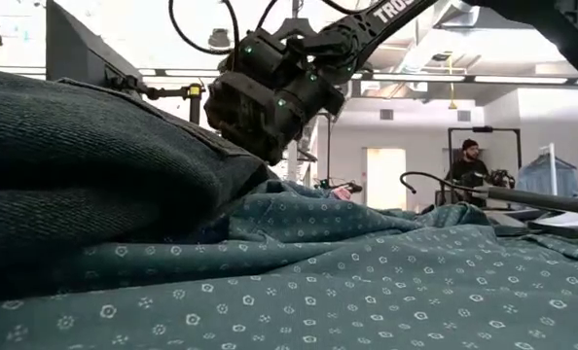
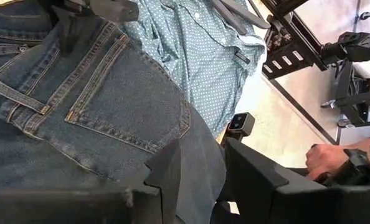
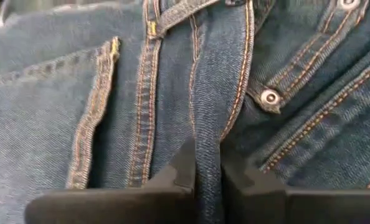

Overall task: Hang clothes
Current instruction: Hang the black pants on the rack

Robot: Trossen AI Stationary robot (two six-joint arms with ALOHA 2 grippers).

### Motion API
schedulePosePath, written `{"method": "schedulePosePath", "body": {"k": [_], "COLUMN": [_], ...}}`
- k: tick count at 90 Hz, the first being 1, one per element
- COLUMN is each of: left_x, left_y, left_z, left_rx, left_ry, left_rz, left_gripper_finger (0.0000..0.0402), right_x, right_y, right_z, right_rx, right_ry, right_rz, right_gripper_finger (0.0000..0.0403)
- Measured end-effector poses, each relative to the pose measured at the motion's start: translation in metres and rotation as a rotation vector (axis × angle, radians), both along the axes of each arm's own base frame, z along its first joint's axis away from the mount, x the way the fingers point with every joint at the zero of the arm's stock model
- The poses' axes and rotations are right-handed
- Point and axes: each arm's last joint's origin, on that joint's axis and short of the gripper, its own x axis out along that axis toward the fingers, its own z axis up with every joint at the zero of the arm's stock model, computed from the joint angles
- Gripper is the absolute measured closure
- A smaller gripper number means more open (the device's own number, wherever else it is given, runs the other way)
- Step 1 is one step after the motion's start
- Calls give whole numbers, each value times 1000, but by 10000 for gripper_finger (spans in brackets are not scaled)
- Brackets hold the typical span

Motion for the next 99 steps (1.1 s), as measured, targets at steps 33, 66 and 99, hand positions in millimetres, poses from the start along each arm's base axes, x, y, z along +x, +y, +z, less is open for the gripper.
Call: {"method": "schedulePosePath", "body": {"k": [33,66,99], "left_x": [0,-3,14], "left_y": [0,12,40], "left_z": [0,-6,-7], "left_rx": [11,90,160], "left_ry": [1,16,28], "left_rz": [-8,174,303], "left_gripper_finger": [295,295,295], "right_x": [20,20,-2], "right_y": [-14,-85,-157], "right_z": [55,73,63], "right_rx": [50,305,277], "right_ry": [-139,-211,-180], "right_rz": [-67,-463,-642], "right_gripper_finger": [400,402,403]}}
